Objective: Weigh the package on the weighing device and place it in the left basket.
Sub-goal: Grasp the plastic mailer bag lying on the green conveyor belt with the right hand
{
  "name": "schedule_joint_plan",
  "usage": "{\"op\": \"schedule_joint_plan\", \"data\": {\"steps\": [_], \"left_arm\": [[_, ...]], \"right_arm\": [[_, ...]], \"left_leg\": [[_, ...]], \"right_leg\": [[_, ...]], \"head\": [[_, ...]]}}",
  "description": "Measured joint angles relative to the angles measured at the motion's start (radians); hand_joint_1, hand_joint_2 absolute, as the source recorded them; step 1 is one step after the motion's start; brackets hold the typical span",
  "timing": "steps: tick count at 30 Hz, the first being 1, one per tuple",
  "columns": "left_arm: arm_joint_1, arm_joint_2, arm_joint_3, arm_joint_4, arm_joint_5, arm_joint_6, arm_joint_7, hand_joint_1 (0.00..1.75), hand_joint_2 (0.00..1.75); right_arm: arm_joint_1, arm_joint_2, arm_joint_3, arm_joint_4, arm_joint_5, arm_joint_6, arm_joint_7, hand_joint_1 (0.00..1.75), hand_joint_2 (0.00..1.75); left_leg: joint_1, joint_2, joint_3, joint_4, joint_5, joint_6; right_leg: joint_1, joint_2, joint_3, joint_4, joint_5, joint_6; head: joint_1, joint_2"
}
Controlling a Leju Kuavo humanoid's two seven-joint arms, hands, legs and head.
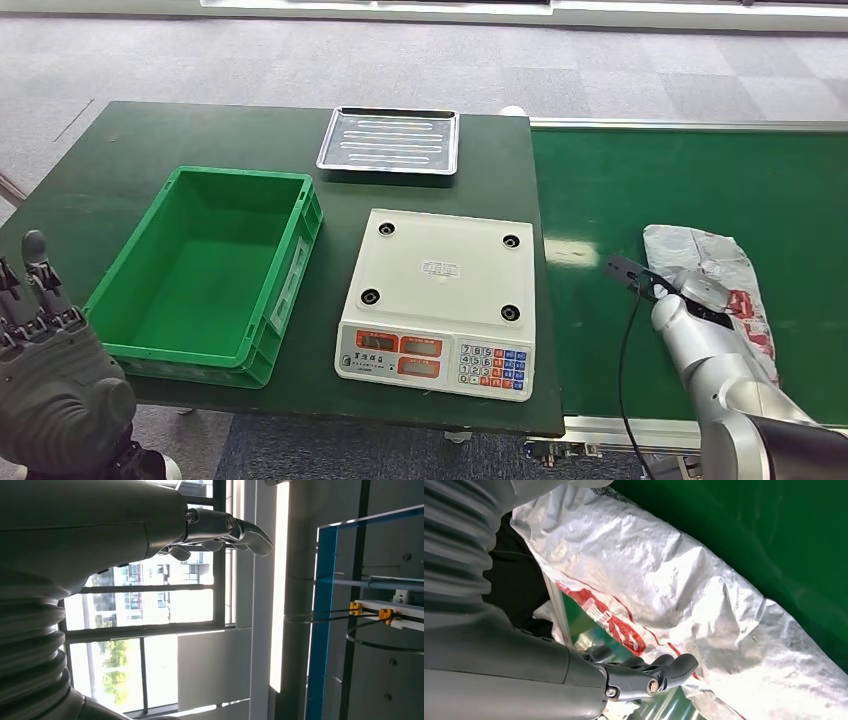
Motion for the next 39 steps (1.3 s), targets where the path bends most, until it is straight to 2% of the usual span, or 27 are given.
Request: {"op": "schedule_joint_plan", "data": {"steps": [10,28,30,36,39], "left_arm": [[0.001,-0.001,0.0,0.0,-0.001,-0.008,0.0,0.0,1.75],[0.001,-0.005,0.0,0.001,0.001,-0.021,0.0,0.0,1.75],[0.0,-0.007,0.0,0.001,0.002,-0.025,0.0,0.0,1.75],[-0.01,-0.009,0.003,0.009,0.014,-0.052,0.0,0.0,1.75],[-0.015,-0.009,0.01,0.014,0.021,-0.057,0.0,0.0,1.75]], "right_arm": [[-0.021,0.005,0.001,0.0,0.003,0.029,-0.053,0.0,1.75],[-0.026,0.011,0.005,0.0,0.013,0.033,-0.078,0.0,1.75],[-0.026,0.015,0.009,0.0,0.009,0.046,-0.115,0.0,1.75],[-0.002,0.018,0.02,0.0,-0.035,0.132,-0.326,0.0,1.75],[0.014,0.011,0.029,0.0,-0.049,0.151,-0.374,0.0,1.75]], "left_leg": [[0.0,0.0,0.0,0.0,0.0,0.0],[0.0,0.0,0.0,0.0,0.0,0.0],[0.0,0.0,0.0,0.0,0.0,0.0],[0.0,0.0,0.0,0.0,0.0,0.0],[0.0,0.0,0.0,0.0,0.0,0.0]], "right_leg": [[0.0,0.0,0.0,0.0,0.0,0.0],[0.0,0.0,0.0,0.0,0.0,0.0],[0.0,0.0,0.0,0.0,0.0,0.0],[0.0,0.0,0.0,0.0,0.0,0.0],[0.0,0.0,0.0,0.0,0.0,0.0]], "head": [[0.0,0.0],[0.0,0.0],[0.0,0.0],[0.0,0.0],[0.0,0.0]]}}
